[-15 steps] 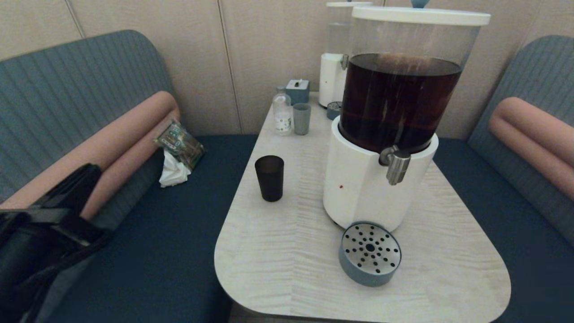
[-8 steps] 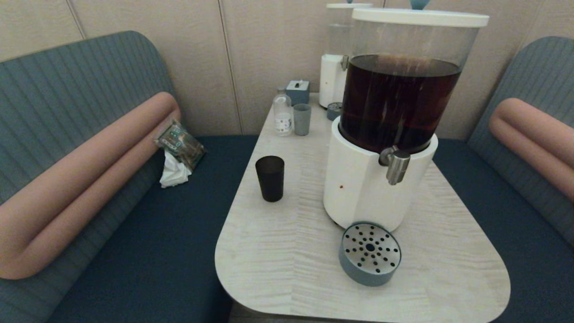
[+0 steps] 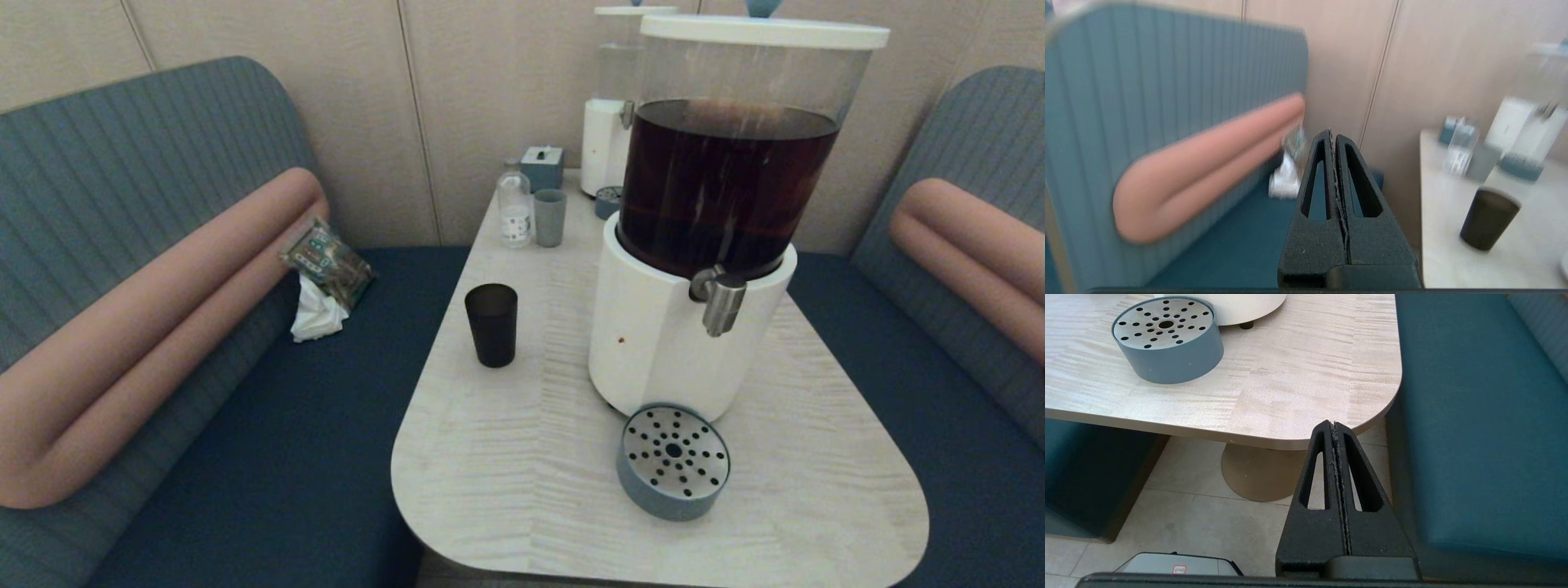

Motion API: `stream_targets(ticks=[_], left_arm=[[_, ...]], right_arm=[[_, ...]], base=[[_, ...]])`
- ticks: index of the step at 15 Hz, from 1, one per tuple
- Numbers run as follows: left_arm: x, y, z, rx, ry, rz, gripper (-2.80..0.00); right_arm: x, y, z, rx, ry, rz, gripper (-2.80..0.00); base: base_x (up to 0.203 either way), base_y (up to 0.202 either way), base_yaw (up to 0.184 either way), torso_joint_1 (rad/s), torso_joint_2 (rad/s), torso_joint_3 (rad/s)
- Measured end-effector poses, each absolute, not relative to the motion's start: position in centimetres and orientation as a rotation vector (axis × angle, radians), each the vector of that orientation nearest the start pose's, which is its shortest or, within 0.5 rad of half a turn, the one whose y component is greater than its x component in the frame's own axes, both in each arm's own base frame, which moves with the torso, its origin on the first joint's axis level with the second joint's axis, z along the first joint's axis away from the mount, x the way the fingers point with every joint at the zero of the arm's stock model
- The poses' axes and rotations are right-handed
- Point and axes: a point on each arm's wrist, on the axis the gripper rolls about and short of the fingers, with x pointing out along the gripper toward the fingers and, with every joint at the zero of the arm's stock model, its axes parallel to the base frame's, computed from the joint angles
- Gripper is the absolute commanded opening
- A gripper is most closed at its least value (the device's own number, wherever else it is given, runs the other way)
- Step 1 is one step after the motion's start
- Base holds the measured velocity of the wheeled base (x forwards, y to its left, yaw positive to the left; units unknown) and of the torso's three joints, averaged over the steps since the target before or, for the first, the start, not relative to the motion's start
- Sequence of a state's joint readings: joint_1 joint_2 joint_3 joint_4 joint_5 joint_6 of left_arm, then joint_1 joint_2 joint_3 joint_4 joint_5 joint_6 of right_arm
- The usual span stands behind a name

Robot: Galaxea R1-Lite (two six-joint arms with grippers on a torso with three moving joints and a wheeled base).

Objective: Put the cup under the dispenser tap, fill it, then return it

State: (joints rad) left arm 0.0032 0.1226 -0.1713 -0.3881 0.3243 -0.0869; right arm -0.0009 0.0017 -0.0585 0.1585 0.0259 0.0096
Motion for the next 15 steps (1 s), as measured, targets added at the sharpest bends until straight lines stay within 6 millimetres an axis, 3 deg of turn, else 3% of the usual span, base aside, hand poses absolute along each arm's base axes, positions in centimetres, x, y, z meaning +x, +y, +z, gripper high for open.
stream_targets(ticks=[4, 9, 15], left_arm=[[-4.7, 0.5, 15.2, -0.129, -0.527, 0.233, -2.8], [-2.6, 0.3, 9.9, -0.002, -0.221, 0.147, -2.8], [-2.3, 0.0, 7.6, 0.04, -0.01, 0.026, -2.8]], right_arm=[[-2.8, 0.1, 7.5, 0.011, 0.102, 0.024, -2.8], [-2.8, 0.1, 7.5, 0.011, 0.102, 0.024, -2.8], [-2.8, 0.1, 7.5, 0.011, 0.102, 0.024, -2.8]], base=[[0.0, 0.0, 0.0, 0.0, 0.0, 0.0], [0.0, 0.0, 0.0, 0.0, 0.0, 0.0], [0.0, 0.0, 0.0, 0.0, 0.0, 0.0]])
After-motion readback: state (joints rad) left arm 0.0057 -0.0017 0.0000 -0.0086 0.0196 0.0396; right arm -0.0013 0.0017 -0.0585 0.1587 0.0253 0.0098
